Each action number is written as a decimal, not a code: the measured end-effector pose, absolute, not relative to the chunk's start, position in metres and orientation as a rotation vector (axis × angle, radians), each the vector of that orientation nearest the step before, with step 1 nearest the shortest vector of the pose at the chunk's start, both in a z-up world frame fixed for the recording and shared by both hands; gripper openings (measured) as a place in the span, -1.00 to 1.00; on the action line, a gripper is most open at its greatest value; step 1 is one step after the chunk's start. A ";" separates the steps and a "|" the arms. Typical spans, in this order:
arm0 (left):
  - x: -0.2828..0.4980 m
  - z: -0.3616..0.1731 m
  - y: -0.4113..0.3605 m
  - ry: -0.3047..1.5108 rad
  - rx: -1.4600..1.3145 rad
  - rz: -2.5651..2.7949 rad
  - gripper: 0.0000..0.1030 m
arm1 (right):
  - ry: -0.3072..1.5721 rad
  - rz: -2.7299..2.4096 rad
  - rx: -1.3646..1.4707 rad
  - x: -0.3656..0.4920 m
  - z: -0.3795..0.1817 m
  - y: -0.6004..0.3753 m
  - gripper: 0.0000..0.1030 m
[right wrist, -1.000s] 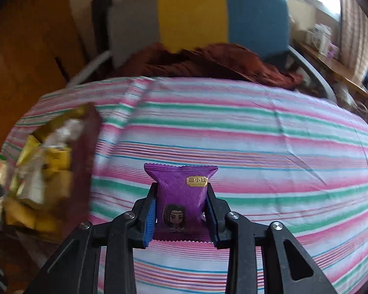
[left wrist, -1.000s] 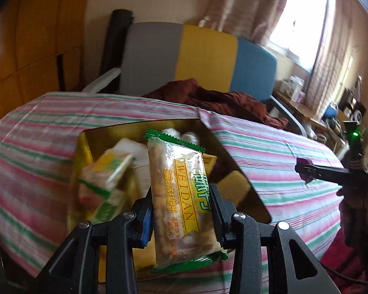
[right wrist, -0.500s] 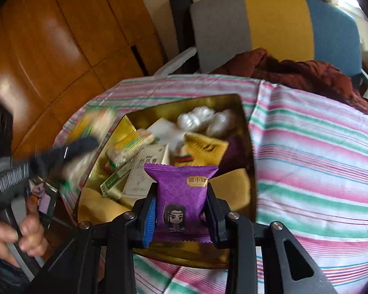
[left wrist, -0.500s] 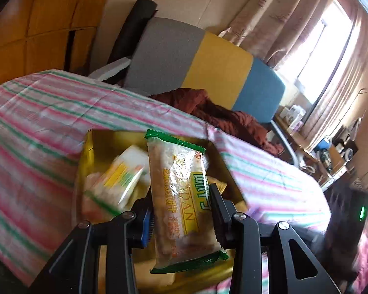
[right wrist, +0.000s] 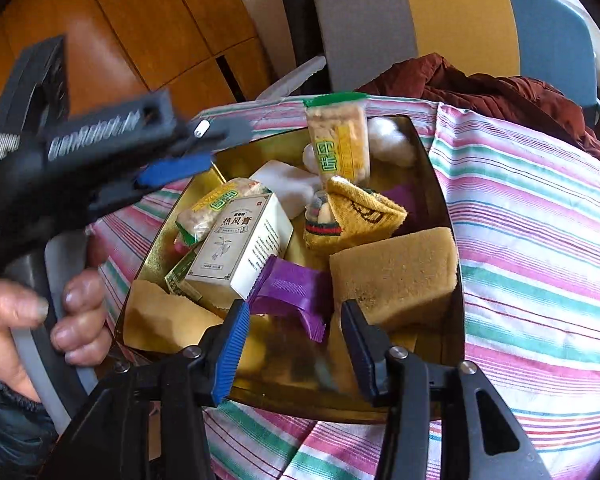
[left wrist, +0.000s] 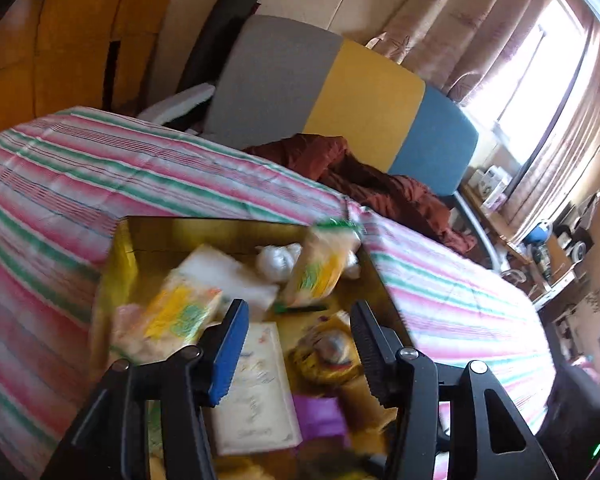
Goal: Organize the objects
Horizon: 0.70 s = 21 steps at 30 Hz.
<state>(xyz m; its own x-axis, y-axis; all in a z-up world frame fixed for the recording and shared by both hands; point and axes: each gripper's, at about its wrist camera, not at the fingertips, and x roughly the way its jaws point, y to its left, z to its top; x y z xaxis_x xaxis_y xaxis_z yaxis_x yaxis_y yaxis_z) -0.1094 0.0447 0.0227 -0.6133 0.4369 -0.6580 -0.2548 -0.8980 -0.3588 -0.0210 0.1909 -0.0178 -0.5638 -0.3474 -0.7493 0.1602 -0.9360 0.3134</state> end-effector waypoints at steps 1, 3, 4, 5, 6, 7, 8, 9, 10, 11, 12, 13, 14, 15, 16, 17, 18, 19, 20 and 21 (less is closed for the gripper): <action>-0.103 0.022 0.041 -0.297 -1.102 2.523 0.05 | -0.301 -2.539 1.273 -0.020 -0.017 0.192 -0.06; -0.092 0.022 0.036 -0.249 -1.093 2.566 0.11 | -0.293 -2.565 1.258 -0.016 -0.012 0.192 -0.06; -0.086 0.022 0.034 -0.224 -1.087 2.589 0.13 | -0.293 -2.578 1.250 -0.014 -0.011 0.192 -0.06; -0.080 0.022 0.030 -0.204 -1.077 2.613 0.17 | -0.291 -2.590 1.242 -0.013 -0.009 0.193 -0.06; -0.073 0.023 0.029 -0.182 -1.068 2.640 0.26 | -0.283 -2.603 1.238 -0.013 -0.007 0.193 -0.06; -0.070 0.023 0.027 -0.172 -1.063 2.658 0.33 | -0.266 -2.623 1.236 -0.012 -0.006 0.192 -0.06; -0.065 0.024 0.024 -0.168 -1.058 2.678 0.36 | -0.253 -2.635 1.235 -0.012 -0.005 0.192 -0.06; -0.062 0.025 0.023 -0.169 -1.056 2.687 0.39 | -0.238 -2.649 1.232 -0.010 -0.004 0.191 -0.06; -0.058 0.025 0.022 -0.168 -1.054 2.697 0.44 | -0.227 -2.661 1.229 -0.009 -0.003 0.190 -0.06; -0.054 0.026 0.022 -0.157 -1.049 2.707 0.48 | -0.214 -2.674 1.229 -0.008 -0.002 0.189 -0.06; -0.050 0.027 0.022 -0.141 -1.043 2.719 0.55 | -0.200 -2.687 1.227 -0.007 -0.002 0.188 -0.06; -0.045 0.027 0.021 -0.129 -1.033 2.734 0.57 | -0.188 -2.698 1.225 -0.006 -0.001 0.187 -0.06; -0.041 0.028 0.021 -0.121 -1.027 2.744 0.62 | -0.181 -2.706 1.223 -0.005 0.000 0.186 -0.06; -0.039 0.028 0.021 -0.113 -1.025 2.750 0.68 | -0.174 -2.715 1.223 -0.004 0.000 0.186 -0.06; -0.035 0.029 0.021 -0.102 -1.022 2.758 0.74 | -0.167 -2.727 1.222 -0.003 0.001 0.186 -0.06; -0.033 0.030 0.022 -0.093 -1.018 2.767 0.77 | -0.161 -2.737 1.217 -0.002 0.002 0.186 -0.06; -0.030 0.031 0.022 -0.081 -1.014 2.782 0.86 | -0.154 -2.749 1.211 0.000 0.003 0.186 -0.06; -0.028 0.032 0.022 -0.066 -1.014 2.800 0.98 | -0.144 -2.764 1.205 0.001 0.004 0.186 -0.06; -0.026 0.032 0.023 -0.054 -1.013 2.815 0.99 | -0.134 -2.777 1.202 0.002 0.004 0.185 -0.06; -0.023 0.032 0.023 -0.051 -1.010 2.818 0.99 | -0.128 -2.787 1.200 0.003 0.005 0.186 -0.06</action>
<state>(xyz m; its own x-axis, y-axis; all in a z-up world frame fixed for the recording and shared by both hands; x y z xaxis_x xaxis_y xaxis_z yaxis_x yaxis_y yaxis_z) -0.0231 0.0229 0.0322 -0.7628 0.1500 -0.6290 -0.1273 -0.9885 -0.0814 0.0032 0.1857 0.0049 -0.6833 -0.1291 -0.7186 0.0629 -0.9910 0.1183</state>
